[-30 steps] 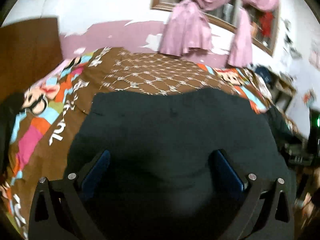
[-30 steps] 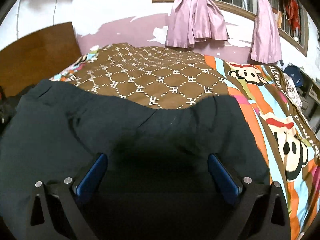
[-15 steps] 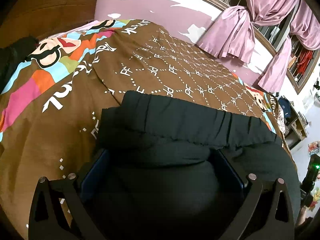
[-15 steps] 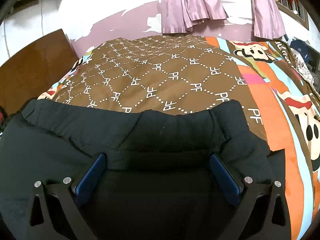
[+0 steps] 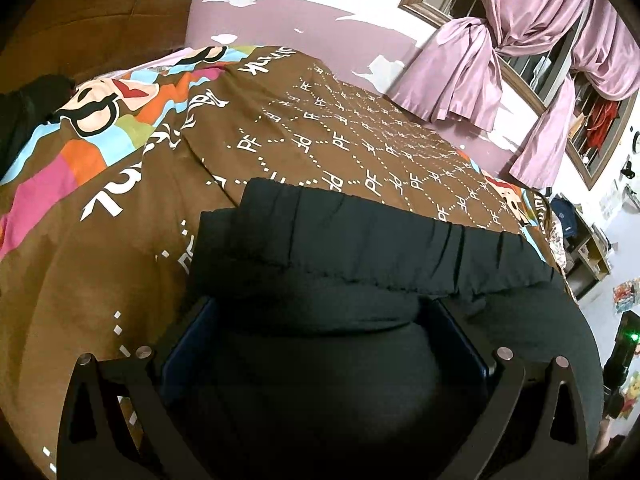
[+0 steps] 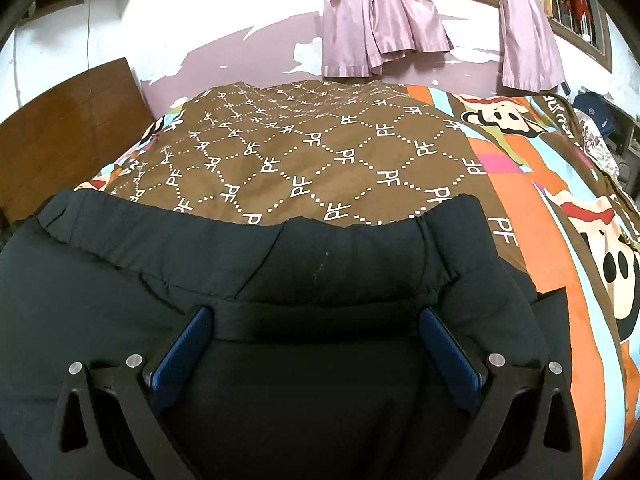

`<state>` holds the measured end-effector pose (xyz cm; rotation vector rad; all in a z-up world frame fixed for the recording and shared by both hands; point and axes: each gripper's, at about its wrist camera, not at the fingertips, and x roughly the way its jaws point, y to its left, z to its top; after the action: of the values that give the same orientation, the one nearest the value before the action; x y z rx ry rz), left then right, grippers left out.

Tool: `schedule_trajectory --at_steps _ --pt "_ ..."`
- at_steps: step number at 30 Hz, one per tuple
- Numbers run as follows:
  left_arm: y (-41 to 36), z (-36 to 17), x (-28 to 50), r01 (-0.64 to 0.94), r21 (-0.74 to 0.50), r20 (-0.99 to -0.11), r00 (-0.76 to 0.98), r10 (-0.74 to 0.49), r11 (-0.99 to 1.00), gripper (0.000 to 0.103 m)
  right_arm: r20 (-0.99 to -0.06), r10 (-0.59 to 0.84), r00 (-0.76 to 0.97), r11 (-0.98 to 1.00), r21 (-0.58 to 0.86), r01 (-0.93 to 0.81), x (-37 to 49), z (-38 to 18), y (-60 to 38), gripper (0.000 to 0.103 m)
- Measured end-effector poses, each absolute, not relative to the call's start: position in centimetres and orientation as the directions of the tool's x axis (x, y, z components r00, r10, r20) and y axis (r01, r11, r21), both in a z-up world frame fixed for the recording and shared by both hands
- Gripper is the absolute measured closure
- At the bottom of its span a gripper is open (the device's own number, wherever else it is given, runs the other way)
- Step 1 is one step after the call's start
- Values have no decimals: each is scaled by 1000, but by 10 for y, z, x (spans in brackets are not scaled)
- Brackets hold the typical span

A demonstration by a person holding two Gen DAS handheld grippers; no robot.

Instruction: Fold large clothes

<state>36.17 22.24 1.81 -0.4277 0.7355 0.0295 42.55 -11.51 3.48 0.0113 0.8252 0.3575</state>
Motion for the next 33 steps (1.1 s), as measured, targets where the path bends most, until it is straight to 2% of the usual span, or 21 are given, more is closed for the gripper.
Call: schedule_trajectory --at_steps 18,26,29,33 --pt "218 15 363 -180 -337 -664 741 -98 924 1 -717 305 627 943 134 -306 426 33 -114 0" --pt "216 16 361 -178 -334 -659 746 -94 926 1 -665 245 706 960 65 -272 409 42 -115 0" --pt "219 18 357 -169 -358 -646 755 -113 918 1 -660 183 729 972 13 -233 395 50 -117 0" --pt "232 32 348 -162 -431 -643 745 -176 888 1 -615 199 763 972 26 -233 374 61 -134 0"
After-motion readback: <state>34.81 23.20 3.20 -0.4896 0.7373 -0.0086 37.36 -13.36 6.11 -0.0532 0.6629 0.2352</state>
